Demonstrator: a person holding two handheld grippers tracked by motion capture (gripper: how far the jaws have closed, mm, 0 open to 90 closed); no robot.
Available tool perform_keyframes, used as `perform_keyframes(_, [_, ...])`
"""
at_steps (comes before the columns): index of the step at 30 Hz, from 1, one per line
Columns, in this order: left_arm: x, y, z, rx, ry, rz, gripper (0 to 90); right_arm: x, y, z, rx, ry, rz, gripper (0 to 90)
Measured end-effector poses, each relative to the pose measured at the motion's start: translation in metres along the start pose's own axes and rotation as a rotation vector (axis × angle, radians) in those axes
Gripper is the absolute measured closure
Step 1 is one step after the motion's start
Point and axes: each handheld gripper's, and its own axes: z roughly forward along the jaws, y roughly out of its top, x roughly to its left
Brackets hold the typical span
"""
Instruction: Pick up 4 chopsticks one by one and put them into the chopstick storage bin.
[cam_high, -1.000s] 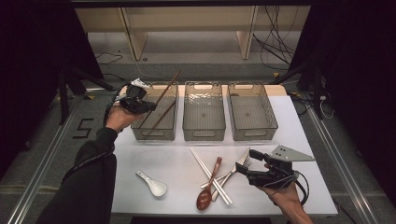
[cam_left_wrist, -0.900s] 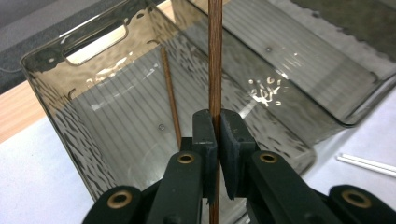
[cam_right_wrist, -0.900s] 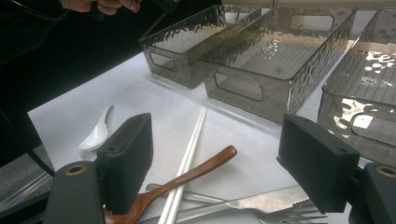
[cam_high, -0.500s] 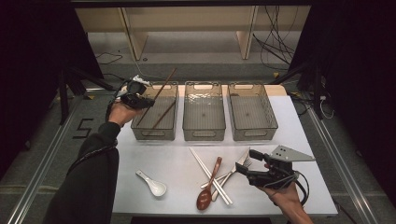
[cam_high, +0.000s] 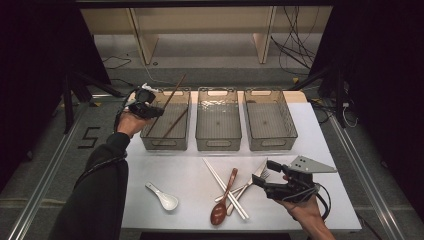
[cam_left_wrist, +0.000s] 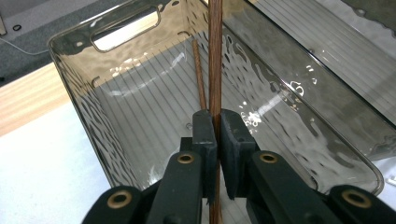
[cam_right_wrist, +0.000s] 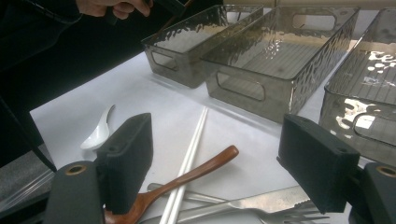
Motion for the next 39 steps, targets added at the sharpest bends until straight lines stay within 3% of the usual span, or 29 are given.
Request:
perform_keyframes(13, [0.004,-0.010,0.010,0.022,0.009,-0.050,84.7,0.000,0.000,0.000,0.000,0.001,0.001,27.2])
perform_keyframes(26, [0.003,-0.012,0.014,0.043,0.037,-0.066,83.2,0.000,0.000,-0.001,-0.001,-0.001,-0.001,27.1])
perform_keyframes(31, [0.003,-0.013,0.010,0.027,0.034,-0.090,69.8,0.000,0.000,-0.001,0.000,-0.001,0.000,27.2])
perform_keyframes(39, [-0.007,-0.022,-0.018,-0.036,-0.050,-0.093,46.7,0.001,0.001,0.000,0.003,-0.004,-0.004,27.1])
